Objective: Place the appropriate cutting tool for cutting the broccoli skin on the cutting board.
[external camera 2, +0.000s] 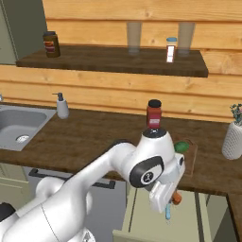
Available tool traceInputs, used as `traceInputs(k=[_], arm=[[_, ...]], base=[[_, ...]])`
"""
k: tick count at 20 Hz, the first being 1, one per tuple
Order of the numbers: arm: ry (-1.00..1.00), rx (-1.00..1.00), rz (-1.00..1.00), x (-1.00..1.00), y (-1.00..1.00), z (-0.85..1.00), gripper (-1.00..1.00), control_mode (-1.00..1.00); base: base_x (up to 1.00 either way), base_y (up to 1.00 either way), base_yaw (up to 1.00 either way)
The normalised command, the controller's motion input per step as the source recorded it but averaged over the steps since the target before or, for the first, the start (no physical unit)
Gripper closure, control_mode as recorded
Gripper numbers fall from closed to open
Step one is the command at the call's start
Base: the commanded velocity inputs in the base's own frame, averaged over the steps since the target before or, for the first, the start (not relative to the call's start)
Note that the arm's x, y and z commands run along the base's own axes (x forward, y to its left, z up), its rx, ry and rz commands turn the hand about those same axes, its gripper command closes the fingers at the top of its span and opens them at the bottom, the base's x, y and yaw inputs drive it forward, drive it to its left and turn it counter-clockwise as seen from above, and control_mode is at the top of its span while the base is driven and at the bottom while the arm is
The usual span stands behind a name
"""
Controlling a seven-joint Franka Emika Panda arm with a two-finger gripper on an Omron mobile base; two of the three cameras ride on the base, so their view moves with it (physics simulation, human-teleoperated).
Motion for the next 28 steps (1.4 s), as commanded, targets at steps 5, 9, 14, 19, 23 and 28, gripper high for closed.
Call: traceInputs(k=[5,9,14,19,23,28], arm=[[-0.10,0.13,0.00,0.63,-0.68,0.56,1.00,-1.00],[-0.06,0.12,0.00,0.68,-0.35,0.10,1.00,-1.00],[0.01,0.03,-0.04,0.76,-0.02,-0.16,1.00,-1.00],[0.02,0.00,-0.14,0.67,0.00,-0.32,1.00,-1.00],[0.00,0.00,-0.22,0.62,0.00,-0.44,1.00,-1.00],[0.01,0.04,-0.22,0.66,0.00,-0.32,1.00,-1.00]], base=[[0.00,0.00,0.00],[0.00,0.00,0.00],[0.00,0.00,0.00],[0.00,0.00,0.00],[0.00,0.00,0.00],[0.00,0.00,0.00]])
